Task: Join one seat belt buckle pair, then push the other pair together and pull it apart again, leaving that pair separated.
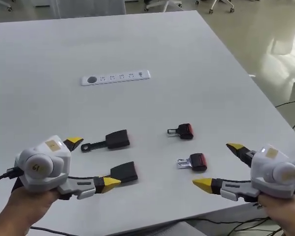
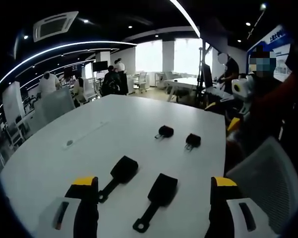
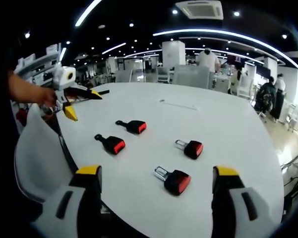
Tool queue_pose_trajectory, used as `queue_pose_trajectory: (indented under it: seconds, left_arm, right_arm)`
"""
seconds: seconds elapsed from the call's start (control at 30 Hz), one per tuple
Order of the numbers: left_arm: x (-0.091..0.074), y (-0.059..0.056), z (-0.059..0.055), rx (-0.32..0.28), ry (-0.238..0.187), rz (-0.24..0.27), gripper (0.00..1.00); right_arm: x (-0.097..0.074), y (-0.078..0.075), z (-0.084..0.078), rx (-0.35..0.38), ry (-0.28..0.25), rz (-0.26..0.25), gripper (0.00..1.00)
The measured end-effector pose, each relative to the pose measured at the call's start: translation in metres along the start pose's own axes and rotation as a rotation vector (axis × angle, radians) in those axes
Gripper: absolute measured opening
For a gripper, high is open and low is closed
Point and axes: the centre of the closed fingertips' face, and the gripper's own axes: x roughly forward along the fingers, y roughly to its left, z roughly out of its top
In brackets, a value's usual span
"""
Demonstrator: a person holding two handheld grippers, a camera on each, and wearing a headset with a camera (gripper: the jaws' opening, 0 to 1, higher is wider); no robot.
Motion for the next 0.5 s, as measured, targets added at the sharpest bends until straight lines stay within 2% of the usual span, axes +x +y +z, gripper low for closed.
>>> queue_pose_trajectory:
  seconds: [0.27, 0.5]
  left_arm:
    - [0.003, -0.001, -0.005, 0.000, 0.022, -0.006, 0.96]
    - [0.012, -0.002, -0.009, -0.009, 0.038, -0.012, 0.95]
  right_arm:
    - [0.007, -0.004, -0.006, -0.011, 0.015, 0.012, 0.93]
    - [0.017, -0.003, -0.015, -0.028, 0.050, 0.042, 0.92]
